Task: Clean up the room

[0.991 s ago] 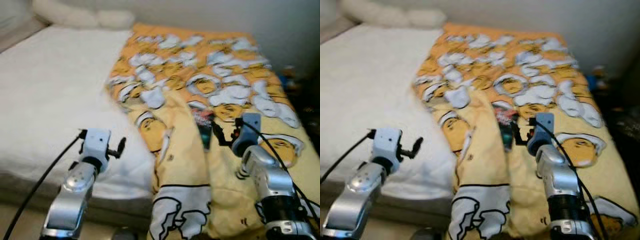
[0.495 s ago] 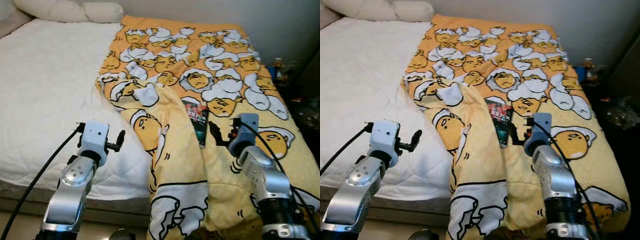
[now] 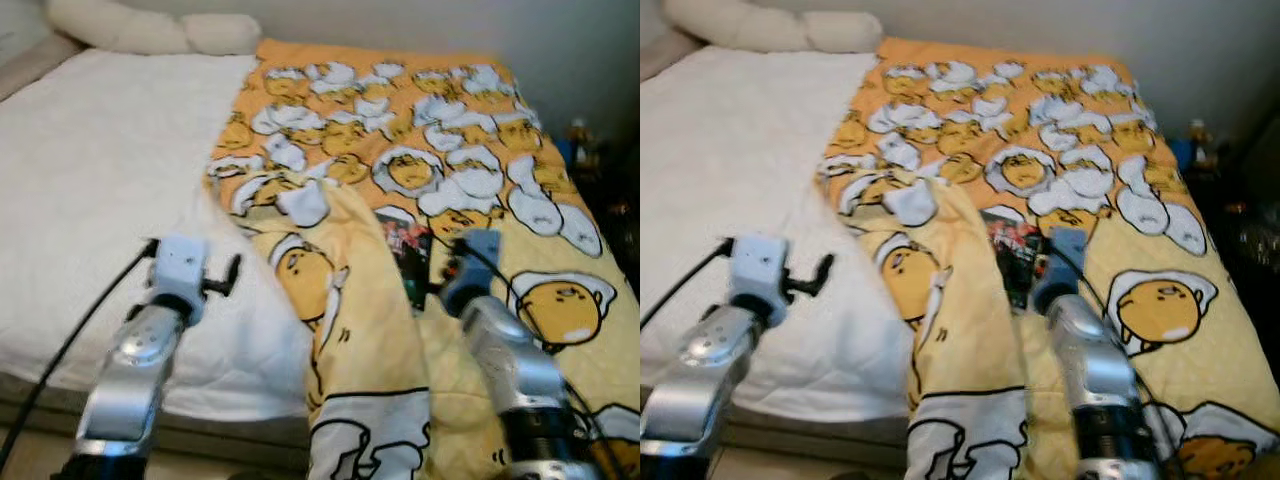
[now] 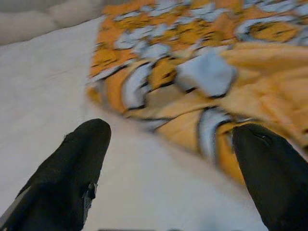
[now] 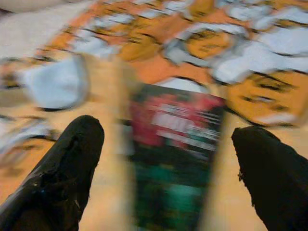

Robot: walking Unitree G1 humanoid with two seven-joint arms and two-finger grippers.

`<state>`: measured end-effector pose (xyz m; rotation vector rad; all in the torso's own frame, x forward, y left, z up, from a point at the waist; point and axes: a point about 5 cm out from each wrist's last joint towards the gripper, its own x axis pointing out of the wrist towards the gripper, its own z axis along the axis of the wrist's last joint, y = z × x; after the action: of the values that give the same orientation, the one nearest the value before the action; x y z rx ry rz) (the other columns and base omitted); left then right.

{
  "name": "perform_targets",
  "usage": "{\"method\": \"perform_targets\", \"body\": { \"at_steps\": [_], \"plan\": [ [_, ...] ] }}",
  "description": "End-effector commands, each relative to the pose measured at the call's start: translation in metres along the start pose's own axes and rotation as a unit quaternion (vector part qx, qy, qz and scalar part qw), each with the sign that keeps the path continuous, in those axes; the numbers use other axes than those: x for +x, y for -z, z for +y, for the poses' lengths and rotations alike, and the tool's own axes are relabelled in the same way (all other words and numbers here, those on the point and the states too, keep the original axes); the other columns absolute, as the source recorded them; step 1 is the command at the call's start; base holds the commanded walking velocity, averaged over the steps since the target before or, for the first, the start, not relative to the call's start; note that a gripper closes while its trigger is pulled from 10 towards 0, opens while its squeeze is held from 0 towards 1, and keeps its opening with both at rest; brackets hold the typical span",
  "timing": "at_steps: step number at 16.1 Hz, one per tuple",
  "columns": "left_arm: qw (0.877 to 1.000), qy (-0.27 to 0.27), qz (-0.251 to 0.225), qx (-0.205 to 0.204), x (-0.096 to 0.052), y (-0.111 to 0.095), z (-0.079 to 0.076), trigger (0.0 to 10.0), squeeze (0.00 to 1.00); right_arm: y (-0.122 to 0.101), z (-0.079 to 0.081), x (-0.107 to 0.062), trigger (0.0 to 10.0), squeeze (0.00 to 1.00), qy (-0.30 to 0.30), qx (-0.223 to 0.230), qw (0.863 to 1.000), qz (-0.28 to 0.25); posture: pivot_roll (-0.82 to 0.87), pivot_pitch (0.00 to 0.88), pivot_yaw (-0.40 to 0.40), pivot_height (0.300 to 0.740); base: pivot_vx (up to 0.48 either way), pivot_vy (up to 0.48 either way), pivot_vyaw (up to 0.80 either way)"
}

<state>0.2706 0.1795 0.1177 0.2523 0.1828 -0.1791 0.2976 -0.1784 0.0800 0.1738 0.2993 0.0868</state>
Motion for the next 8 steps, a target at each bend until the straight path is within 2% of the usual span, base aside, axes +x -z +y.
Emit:
{"method": "perform_targets", "body": {
  "at_steps": [1,3,8],
  "plan": [
    [1.000,-0.001,0.004,0.005,-0.0003,0.0008,0.0041,10.0,0.68,-0.0038,0.0042,0.0012,10.0,0.00,-0.003,-0.009,1.000,-0.007,-0.03,0.000,0.022,0.740,0.311,0.000,0.00],
    [1.000,0.002,0.007,0.014,0.0012,0.0009,0.0030,10.0,0.66,-0.0030,0.0016,-0.0005,10.0,0.00,0.017,0.009,1.000,-0.010,-0.04,0.000,0.029,0.740,0.142,0.000,0.00],
    [1.000,0.016,0.008,0.022,0.0027,0.0014,-0.0018,10.0,0.64,0.0050,-0.0022,-0.0035,10.0,0.00,0.019,-0.009,1.000,0.007,-0.04,0.000,0.038,0.740,0.000,0.000,0.00]
  ]
}}
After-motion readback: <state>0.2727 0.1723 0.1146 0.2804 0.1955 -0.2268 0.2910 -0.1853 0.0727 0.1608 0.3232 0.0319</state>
